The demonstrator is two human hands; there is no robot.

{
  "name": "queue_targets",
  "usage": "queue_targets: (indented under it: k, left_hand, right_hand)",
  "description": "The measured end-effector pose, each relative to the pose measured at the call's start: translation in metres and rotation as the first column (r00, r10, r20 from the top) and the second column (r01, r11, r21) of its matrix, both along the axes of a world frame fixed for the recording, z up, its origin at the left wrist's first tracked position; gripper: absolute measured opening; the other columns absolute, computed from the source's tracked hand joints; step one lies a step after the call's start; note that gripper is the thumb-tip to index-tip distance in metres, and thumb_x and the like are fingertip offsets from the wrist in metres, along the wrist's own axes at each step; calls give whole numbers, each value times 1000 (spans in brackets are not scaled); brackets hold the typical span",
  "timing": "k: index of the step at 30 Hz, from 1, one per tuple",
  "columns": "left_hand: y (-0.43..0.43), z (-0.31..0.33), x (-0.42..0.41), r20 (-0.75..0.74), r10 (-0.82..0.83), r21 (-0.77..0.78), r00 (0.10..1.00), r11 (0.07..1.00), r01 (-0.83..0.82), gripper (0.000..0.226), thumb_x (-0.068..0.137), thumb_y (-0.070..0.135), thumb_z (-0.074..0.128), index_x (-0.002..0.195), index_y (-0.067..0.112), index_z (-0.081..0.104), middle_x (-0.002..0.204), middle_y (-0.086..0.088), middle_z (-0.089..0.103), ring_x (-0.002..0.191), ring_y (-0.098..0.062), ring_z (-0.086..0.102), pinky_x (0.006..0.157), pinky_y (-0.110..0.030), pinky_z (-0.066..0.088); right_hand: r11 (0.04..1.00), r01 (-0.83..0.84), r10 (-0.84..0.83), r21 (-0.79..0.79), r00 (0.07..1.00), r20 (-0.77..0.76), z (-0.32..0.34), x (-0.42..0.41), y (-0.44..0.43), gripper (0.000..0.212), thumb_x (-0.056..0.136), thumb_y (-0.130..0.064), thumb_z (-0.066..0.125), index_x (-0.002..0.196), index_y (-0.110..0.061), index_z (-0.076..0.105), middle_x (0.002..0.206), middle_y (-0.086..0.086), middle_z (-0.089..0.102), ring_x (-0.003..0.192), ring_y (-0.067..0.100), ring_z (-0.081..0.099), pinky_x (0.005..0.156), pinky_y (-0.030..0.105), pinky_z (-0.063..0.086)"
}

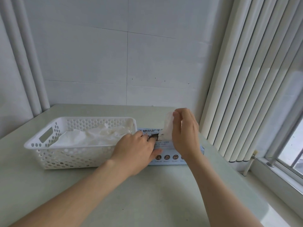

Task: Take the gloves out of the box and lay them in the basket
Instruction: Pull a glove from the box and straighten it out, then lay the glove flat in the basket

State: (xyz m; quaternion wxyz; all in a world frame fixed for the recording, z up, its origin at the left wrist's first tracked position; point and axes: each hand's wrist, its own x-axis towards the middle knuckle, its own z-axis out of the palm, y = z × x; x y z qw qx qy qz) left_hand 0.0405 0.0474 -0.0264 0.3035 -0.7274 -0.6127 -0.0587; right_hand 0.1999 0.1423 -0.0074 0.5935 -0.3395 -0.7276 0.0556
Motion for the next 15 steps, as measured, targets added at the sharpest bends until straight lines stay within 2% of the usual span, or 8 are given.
queue_targets:
  k: [3, 8, 11, 13, 15]
  left_hand:
    - [-3, 4, 2, -14, 13, -16, 1000, 1000, -13, 68, 103, 61, 13, 117, 23, 68, 106, 1, 73, 101, -24, 65, 61, -34, 34]
    - [-5, 9, 5, -1, 60, -98, 998, 993, -60, 63, 108, 62, 17, 146, 24, 50, 127, 2, 66, 120, -24, 57, 69, -37, 35]
    - [-8, 16, 5, 108, 56, -128, 993, 991, -42, 55, 108, 62, 23, 133, 26, 55, 114, 4, 67, 115, -22, 56, 74, -38, 39]
    - [-11, 22, 6, 225, 46, -126, 973, 992, -18, 46, 105, 60, 28, 113, 30, 62, 97, 6, 65, 111, -21, 55, 90, -39, 42]
    - [-13, 30, 8, 364, 35, -84, 931, 996, -4, 46, 97, 59, 29, 96, 29, 65, 88, 8, 63, 110, -17, 50, 100, -38, 36]
  right_hand:
    - [1000, -19, 21, 12, 993, -120, 7, 0, -5, 15, 109, -12, 49, 99, -12, 60, 91, -1, 62, 86, 23, 56, 74, 33, 42]
    - [994, -67, 80, 84, 983, -164, 22, -9, -24, 15, 108, -12, 47, 101, -12, 60, 87, -7, 60, 74, 15, 51, 67, 21, 35]
    - [993, -72, 92, 97, 970, -224, 28, -13, -36, 17, 109, -13, 45, 102, -10, 60, 75, -4, 56, 61, 16, 43, 55, 24, 32]
    - [996, -57, 73, 72, 964, -255, 29, -12, -38, 17, 111, -13, 45, 103, -10, 60, 63, -3, 50, 54, 20, 40, 50, 31, 32]
    - [998, -54, 56, 14, 953, -298, 30, -11, -38, 19, 113, -17, 45, 102, -13, 59, 54, -10, 37, 49, 15, 35, 49, 28, 29]
